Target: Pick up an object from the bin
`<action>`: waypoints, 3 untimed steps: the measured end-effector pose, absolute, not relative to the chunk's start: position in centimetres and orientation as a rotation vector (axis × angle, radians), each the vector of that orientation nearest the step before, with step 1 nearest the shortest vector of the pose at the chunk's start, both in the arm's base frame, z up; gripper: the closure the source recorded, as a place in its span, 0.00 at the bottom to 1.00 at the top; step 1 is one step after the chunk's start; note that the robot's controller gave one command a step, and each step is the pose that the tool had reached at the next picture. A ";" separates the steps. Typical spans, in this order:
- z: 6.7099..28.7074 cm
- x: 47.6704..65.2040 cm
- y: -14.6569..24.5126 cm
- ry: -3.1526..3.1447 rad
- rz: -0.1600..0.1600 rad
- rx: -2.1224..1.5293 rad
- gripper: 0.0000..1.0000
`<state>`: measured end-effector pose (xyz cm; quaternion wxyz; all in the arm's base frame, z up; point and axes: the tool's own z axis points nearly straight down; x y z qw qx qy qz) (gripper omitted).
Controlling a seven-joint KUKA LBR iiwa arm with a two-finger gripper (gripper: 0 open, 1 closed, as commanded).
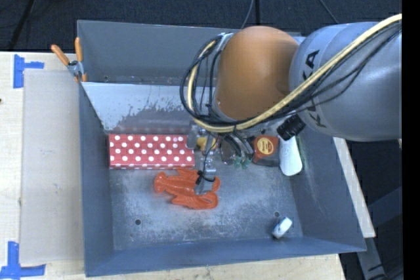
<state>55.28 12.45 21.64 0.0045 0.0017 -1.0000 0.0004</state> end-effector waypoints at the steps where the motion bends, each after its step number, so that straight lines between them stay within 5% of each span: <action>1: 22.1 55.4 12.4 -3.140 0.000 0.000 0.00; 2: 16.1 58.4 15.6 -3.144 -0.002 0.010 0.00; 3: 13.7 54.7 14.3 -3.128 0.002 -0.055 0.00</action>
Offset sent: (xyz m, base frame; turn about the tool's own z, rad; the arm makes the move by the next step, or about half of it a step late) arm 0.0664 0.0761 -0.1464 -0.0088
